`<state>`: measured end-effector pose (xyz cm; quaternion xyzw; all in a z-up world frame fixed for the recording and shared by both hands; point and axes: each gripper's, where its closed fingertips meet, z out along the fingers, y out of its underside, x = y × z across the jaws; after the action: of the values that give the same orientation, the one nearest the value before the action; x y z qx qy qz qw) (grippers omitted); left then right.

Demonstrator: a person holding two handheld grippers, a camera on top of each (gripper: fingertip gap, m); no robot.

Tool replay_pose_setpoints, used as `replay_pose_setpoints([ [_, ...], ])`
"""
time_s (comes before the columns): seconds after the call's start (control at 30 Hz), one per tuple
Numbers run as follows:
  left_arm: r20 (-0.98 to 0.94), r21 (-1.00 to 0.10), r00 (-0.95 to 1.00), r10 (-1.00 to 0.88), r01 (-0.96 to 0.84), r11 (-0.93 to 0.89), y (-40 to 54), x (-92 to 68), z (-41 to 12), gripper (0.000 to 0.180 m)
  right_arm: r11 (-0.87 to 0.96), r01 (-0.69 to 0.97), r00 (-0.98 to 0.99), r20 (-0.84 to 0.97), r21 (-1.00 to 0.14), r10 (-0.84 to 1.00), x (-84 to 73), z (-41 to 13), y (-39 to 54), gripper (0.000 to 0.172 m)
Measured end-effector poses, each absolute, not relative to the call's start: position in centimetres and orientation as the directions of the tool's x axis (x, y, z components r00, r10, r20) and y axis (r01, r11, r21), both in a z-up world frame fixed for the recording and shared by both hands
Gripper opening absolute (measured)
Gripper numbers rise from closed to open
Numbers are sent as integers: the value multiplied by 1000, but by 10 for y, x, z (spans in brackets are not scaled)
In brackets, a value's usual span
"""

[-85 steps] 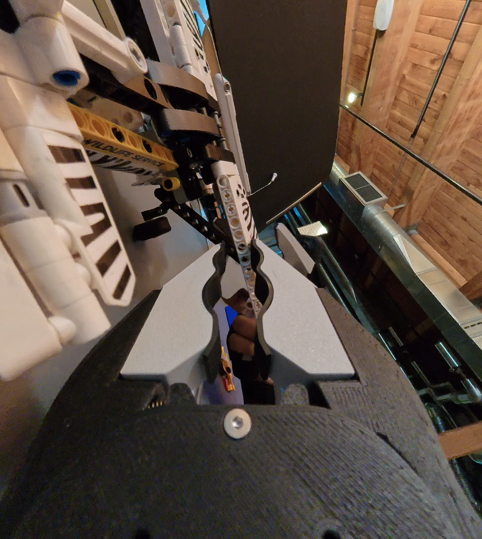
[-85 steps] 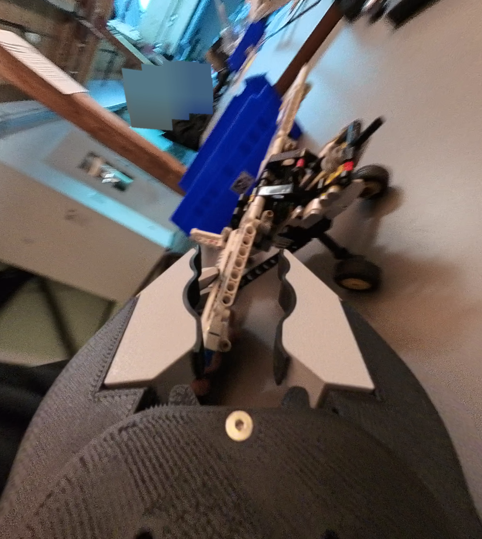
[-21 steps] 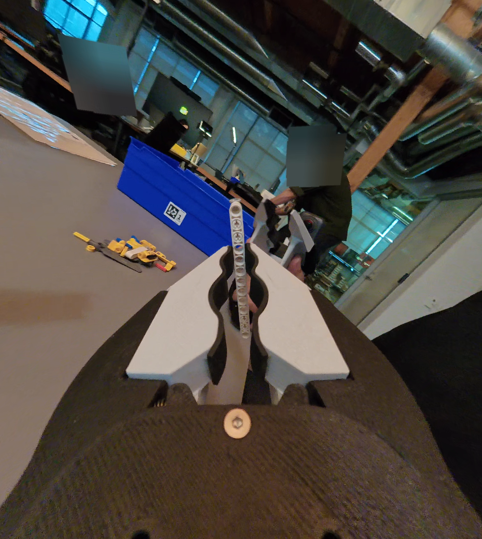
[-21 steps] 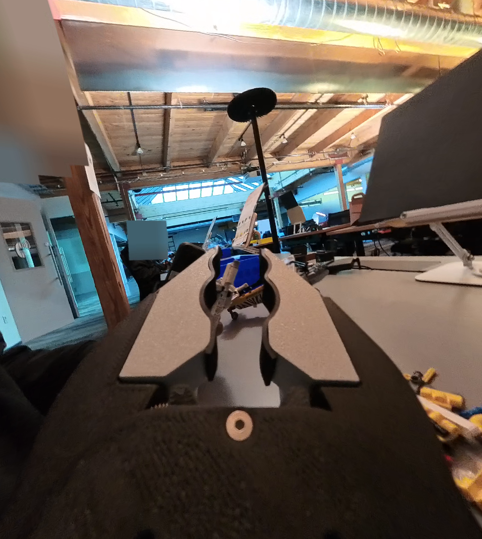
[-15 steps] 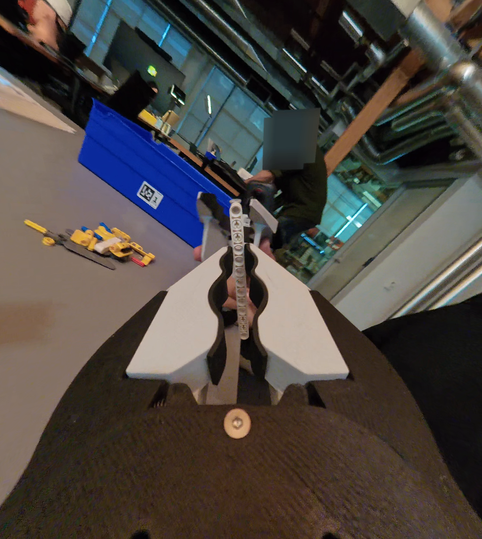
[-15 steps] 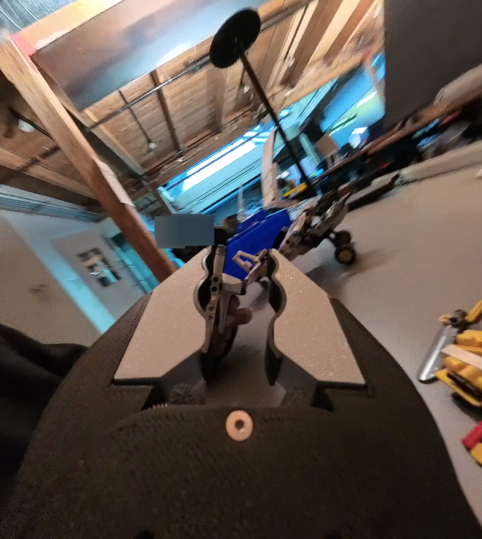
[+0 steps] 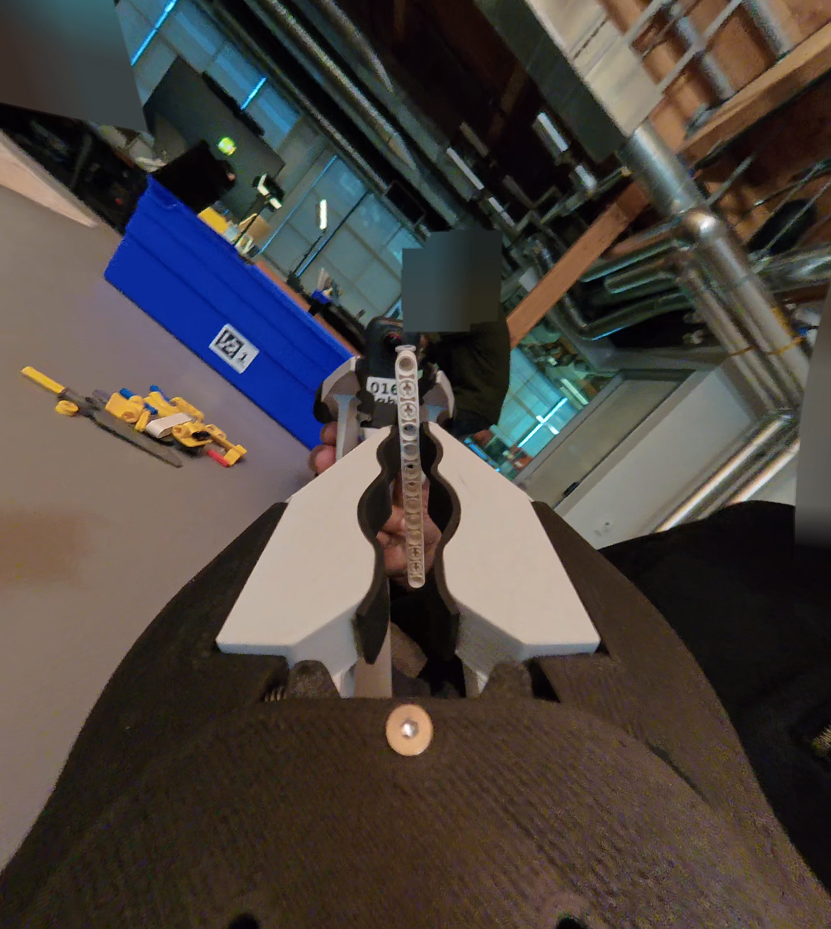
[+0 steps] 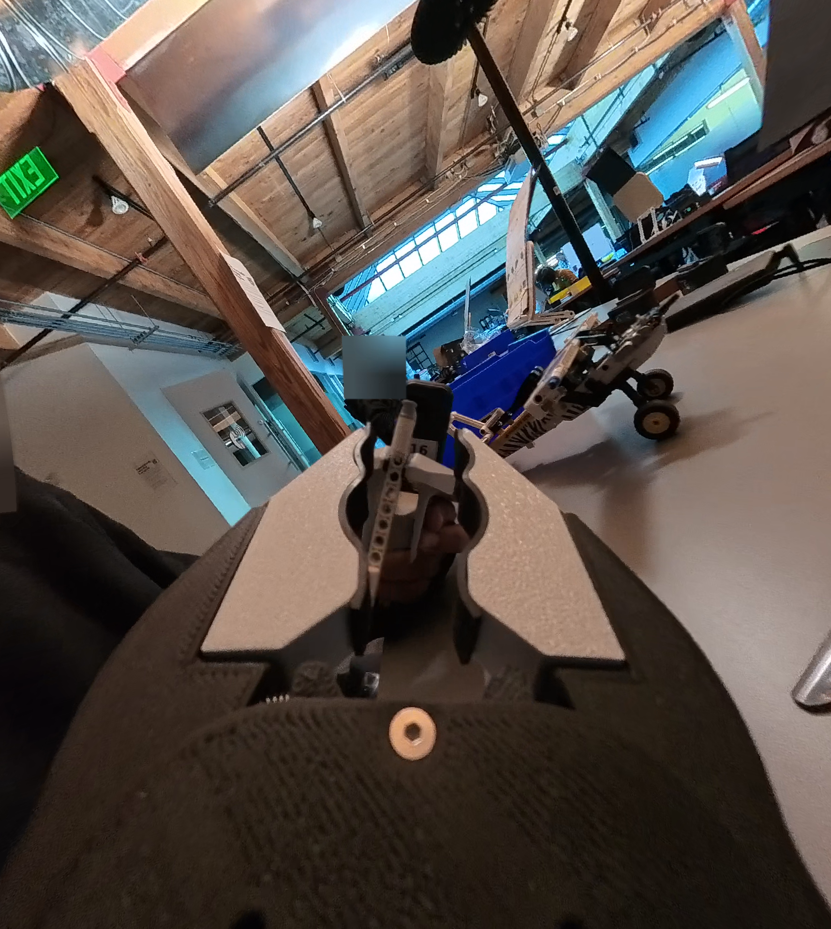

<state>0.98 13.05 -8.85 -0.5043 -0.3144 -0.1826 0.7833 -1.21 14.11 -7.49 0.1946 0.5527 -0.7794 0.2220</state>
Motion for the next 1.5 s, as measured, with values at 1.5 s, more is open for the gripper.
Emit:
replay_pose_setpoints([
  [1.5, 664, -637, 747, 30, 544, 547, 112, 1, -79, 3, -361, 587, -805, -570, -724, -165, -16, -70, 150, 28],
])
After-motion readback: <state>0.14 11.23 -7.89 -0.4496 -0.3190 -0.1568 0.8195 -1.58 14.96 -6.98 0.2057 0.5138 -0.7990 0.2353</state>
